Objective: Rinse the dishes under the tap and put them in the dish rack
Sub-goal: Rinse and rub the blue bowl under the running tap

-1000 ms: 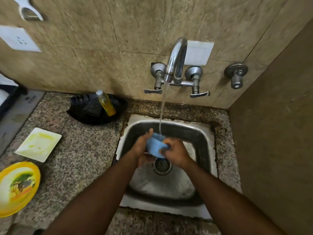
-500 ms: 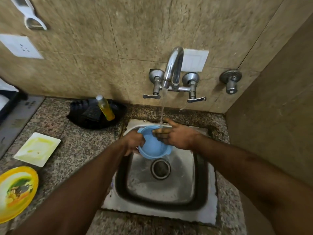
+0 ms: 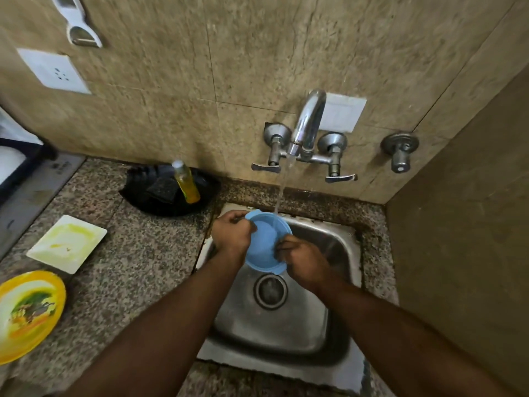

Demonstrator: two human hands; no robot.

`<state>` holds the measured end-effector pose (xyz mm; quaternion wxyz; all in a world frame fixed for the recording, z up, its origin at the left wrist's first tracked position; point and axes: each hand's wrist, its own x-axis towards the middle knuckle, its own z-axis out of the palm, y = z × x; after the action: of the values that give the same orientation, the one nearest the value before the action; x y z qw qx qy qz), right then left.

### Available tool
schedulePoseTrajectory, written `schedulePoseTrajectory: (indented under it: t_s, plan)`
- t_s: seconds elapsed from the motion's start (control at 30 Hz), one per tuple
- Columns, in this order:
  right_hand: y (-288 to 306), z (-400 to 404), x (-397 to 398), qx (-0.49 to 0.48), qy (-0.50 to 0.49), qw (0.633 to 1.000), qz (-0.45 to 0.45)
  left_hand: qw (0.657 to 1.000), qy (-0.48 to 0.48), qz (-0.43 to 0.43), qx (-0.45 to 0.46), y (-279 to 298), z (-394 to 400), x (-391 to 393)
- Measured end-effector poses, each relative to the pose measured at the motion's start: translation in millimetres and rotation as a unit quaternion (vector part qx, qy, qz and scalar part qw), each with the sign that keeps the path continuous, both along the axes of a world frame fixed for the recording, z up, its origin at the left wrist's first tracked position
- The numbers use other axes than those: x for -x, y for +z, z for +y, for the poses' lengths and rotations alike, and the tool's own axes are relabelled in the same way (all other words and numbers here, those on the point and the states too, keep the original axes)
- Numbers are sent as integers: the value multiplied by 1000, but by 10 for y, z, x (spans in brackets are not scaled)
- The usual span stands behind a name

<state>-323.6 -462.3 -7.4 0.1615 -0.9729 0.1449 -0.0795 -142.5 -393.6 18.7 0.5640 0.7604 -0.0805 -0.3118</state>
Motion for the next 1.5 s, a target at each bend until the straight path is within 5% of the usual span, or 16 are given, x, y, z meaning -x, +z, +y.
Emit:
schedulePoseTrajectory:
  t_s: [0.23, 0.43, 0.63, 0.73, 0.9, 1.03, 1.13, 1.2, 1.37, 1.5]
  plan:
    - [156, 13, -92, 75, -59, 995, 25, 994, -88, -9, 71, 61, -84, 70]
    - [329, -382, -127, 233, 94, 953, 172, 967, -243, -78, -23, -65, -6, -107]
    - [570, -622, -249, 340, 185, 908, 158, 922, -366, -84, -96, 207, -171, -367]
    - [495, -512, -239, 318, 124, 927, 156, 957, -275, -73, -56, 261, -155, -278]
    - [322, -144, -159, 94, -68, 970, 215, 982, -147, -116, 4, 51, -129, -96]
    - [436, -129, -151, -41, -71, 981, 177, 985, -143, -96, -32, -84, -110, -66]
    - [543, -84, -206, -222, -131, 955, 144, 982, -166, -80, -49, -187, -105, -70]
    - [525, -65, -293, -226, -205, 944, 126, 981, -170, -60, -65, -216, -119, -22]
    - [636, -71, -413, 31, -251, 943, 216, 973, -213, -64, -68, -247, -144, 152]
    - [544, -120, -280, 38, -343, 933, 104, 978, -204, -32, -24, -282, -79, 135]
